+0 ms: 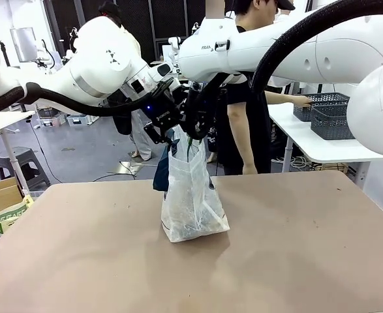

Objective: Transfer purchased items from the store into the shopping bag.
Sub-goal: Move the Reusable shopping bag to the right side of the table.

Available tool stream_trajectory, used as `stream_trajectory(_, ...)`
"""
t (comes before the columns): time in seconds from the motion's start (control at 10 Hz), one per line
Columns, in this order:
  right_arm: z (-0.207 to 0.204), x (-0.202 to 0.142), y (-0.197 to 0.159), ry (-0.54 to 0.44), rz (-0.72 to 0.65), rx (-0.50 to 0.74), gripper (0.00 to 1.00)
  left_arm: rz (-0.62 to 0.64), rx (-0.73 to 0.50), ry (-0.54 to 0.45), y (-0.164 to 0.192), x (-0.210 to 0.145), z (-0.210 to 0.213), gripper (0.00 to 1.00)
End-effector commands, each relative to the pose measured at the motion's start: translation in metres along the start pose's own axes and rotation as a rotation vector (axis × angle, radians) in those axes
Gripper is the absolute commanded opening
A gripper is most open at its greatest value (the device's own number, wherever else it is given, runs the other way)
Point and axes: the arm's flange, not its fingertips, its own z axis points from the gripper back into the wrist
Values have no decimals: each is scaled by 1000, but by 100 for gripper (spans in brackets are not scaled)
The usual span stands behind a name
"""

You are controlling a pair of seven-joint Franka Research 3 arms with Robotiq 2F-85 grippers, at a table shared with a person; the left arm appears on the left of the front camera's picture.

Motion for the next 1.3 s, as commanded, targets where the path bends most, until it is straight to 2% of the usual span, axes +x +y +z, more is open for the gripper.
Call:
stream_trajectory(0.0,2,6,4,-5,12,42,0,-19,-10,3,7,-8,-4,100)
stream_trajectory(0.4,1,7,7,9,34,56,0,-39,-25,1,6,-2,-17,100)
stream_trajectory(0.8,-2,9,9,19,36,58,0,-57,-79,-92,3,-4,-7,100)
stream_trajectory(1.2,-6,9,12,22,39,68,0,-54,-104,-78,6,-1,-15,100)
